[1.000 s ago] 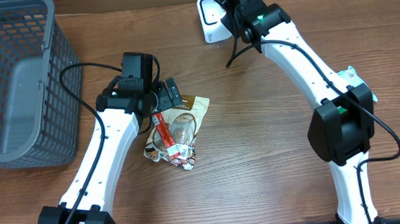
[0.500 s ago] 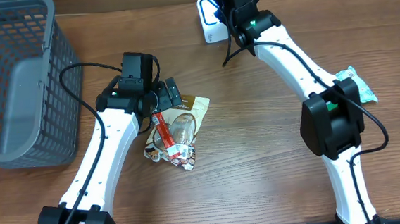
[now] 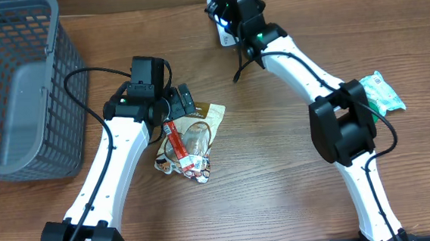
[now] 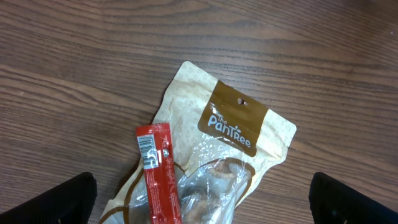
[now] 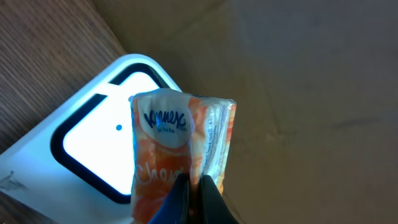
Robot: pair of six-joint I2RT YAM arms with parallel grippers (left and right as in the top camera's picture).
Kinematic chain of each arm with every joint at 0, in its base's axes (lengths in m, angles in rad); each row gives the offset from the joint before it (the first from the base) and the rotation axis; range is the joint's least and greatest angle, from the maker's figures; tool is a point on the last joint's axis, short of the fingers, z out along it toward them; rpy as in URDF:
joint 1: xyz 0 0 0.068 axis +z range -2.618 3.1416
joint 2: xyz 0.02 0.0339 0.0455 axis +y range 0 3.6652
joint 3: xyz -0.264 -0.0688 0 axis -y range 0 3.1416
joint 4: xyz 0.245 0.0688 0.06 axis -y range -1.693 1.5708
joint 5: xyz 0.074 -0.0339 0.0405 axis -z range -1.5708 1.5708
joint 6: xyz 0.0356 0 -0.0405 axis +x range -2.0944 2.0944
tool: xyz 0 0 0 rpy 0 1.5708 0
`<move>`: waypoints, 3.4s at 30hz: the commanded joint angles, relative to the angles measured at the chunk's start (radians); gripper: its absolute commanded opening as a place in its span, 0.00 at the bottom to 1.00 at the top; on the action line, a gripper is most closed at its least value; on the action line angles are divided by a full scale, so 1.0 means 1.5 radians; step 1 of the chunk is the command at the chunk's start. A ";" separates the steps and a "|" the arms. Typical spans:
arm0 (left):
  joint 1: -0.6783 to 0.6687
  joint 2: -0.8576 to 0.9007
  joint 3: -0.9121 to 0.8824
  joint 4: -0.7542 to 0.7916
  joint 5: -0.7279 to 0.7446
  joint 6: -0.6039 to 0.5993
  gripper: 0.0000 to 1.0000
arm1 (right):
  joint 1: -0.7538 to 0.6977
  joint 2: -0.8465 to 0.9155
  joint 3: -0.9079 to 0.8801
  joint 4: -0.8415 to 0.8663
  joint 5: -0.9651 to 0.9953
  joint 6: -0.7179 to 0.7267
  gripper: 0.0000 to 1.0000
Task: Scan the item barcode
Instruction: 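Hold the Kleenex pack under the scanner with the right gripper, then carry the Kleenex pack to the right side and release it, then move the right gripper to the snack bag and grasp the red stick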
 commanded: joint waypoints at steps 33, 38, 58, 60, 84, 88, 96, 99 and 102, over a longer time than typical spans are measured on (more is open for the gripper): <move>0.000 -0.007 0.011 0.001 -0.008 0.015 1.00 | -0.086 -0.316 0.013 -0.606 -0.098 0.642 0.04; 0.000 -0.006 0.011 0.001 -0.009 0.015 1.00 | -0.171 -0.306 -0.011 -0.788 -0.179 0.693 0.04; 0.000 -0.006 0.011 0.001 -0.008 0.015 1.00 | -0.306 -0.307 -0.334 -0.606 -0.170 0.693 0.42; 0.000 -0.006 0.011 0.001 -0.008 0.015 1.00 | -0.306 -0.307 -0.334 -0.601 -0.171 0.693 0.50; 0.000 -0.007 0.011 0.001 -0.008 0.015 1.00 | 0.078 -0.310 -0.335 -0.576 -0.503 0.693 0.52; 0.000 -0.007 0.011 0.000 -0.009 0.015 1.00 | 0.126 -0.310 -0.335 -0.548 -0.500 0.701 0.53; 0.000 -0.006 0.011 0.001 -0.008 0.015 1.00 | 0.144 -0.310 -0.335 -0.513 -0.500 0.738 0.53; 0.000 -0.006 0.011 0.001 -0.009 0.015 1.00 | 0.144 -0.310 -0.335 -0.512 -0.500 0.738 0.53; 0.000 -0.006 0.011 0.000 -0.008 0.015 1.00 | 0.145 -0.310 -0.335 -0.512 -0.501 0.738 0.53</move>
